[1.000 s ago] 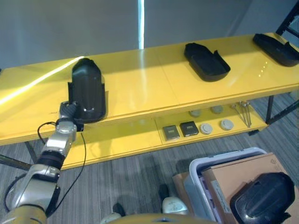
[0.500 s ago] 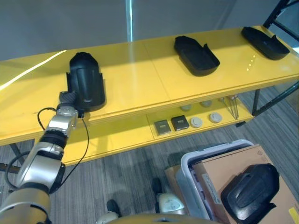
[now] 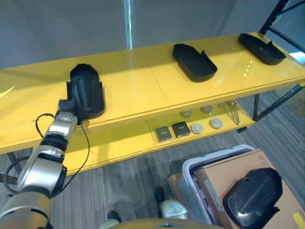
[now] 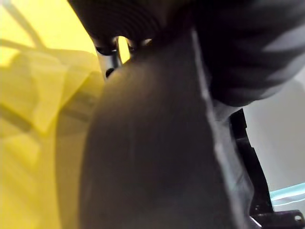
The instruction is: Move parts from the plastic box to the shelf.
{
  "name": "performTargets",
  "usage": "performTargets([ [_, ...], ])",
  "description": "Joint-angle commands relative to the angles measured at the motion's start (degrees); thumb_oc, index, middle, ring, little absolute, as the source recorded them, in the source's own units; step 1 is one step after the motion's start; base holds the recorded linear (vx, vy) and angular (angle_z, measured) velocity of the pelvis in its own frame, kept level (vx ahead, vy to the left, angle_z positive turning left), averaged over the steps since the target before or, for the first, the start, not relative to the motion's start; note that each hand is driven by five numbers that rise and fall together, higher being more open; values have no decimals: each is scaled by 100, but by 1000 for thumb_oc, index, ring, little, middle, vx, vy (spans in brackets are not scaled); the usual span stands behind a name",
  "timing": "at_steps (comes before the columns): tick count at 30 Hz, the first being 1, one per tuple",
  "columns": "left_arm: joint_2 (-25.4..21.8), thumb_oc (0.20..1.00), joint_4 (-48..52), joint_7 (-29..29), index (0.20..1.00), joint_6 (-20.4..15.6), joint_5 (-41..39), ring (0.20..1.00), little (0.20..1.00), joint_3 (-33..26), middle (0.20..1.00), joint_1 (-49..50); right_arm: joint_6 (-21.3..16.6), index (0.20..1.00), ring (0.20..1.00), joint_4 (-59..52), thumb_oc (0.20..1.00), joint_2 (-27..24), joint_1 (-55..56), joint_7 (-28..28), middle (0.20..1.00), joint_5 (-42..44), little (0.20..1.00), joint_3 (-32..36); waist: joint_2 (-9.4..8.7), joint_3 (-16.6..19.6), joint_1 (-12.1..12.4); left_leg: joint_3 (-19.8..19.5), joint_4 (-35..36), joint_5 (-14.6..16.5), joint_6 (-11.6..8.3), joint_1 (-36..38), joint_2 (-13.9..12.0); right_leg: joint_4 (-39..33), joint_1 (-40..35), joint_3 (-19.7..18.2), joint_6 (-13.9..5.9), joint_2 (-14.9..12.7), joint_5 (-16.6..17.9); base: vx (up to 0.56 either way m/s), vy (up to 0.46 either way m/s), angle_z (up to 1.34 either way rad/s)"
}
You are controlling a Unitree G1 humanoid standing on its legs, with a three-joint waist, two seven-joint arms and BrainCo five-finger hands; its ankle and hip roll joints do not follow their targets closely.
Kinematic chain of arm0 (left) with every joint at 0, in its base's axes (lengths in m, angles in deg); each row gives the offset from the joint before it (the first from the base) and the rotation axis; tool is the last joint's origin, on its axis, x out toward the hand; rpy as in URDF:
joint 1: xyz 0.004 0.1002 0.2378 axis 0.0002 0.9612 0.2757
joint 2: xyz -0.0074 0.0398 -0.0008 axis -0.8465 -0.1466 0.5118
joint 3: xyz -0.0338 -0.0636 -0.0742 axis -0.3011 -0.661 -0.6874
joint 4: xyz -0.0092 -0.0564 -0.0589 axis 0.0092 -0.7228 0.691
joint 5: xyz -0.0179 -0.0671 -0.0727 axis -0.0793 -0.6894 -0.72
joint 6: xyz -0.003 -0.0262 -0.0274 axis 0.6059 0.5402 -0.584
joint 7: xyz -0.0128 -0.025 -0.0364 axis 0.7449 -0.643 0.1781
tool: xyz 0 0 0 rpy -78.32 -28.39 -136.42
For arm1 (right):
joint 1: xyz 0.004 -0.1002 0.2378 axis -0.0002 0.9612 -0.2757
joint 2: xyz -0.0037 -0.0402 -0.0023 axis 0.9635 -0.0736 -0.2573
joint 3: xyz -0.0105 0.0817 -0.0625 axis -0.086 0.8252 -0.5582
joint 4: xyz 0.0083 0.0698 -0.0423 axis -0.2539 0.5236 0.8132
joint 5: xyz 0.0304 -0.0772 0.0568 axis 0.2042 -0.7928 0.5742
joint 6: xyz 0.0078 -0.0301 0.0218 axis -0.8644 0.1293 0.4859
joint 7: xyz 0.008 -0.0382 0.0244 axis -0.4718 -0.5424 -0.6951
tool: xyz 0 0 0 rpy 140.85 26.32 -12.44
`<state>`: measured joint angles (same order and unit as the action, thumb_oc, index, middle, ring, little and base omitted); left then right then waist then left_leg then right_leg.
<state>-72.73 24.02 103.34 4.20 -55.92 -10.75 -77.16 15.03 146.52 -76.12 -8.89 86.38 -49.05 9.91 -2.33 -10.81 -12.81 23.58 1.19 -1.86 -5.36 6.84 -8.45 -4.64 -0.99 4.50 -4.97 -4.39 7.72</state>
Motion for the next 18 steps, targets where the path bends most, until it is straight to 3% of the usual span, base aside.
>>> performTargets([
  [1,-187,200,-451,196,200,-72,305,200,200,188,200,-600,11,1000,1000,288,1000,-90,265,24,1000,-81,1000,-225,93,181,-79,119,-1017,688,179,-492,-285,589,51,-91,-364,-130,-902,60,4,-10],
  [2,-186,410,-456,212,410,-71,293,410,410,184,410,-598,4,1000,1000,300,1000,-86,267,18,1000,-85,1000,-225,96,183,-79,120,-1017,690,179,-489,-284,588,48,-94,-364,-129,-903,45,7,-8],
  [3,-174,1000,-483,272,1000,-93,244,1000,1000,177,1000,-585,-14,1000,1000,329,1000,-76,271,4,1000,-91,1000,-224,101,186,-85,126,-1018,695,178,-480,-279,585,39,-103,-366,-132,-907,18,8,-4],
  [18,-67,1000,-513,735,1000,-662,-18,1000,1000,-121,1000,-377,-234,1000,1000,709,1000,-8,316,-57,1000,-346,1000,-104,172,291,-95,159,-879,676,149,-302,-223,490,-128,-112,-366,-141,-933,14,6,-1],
])
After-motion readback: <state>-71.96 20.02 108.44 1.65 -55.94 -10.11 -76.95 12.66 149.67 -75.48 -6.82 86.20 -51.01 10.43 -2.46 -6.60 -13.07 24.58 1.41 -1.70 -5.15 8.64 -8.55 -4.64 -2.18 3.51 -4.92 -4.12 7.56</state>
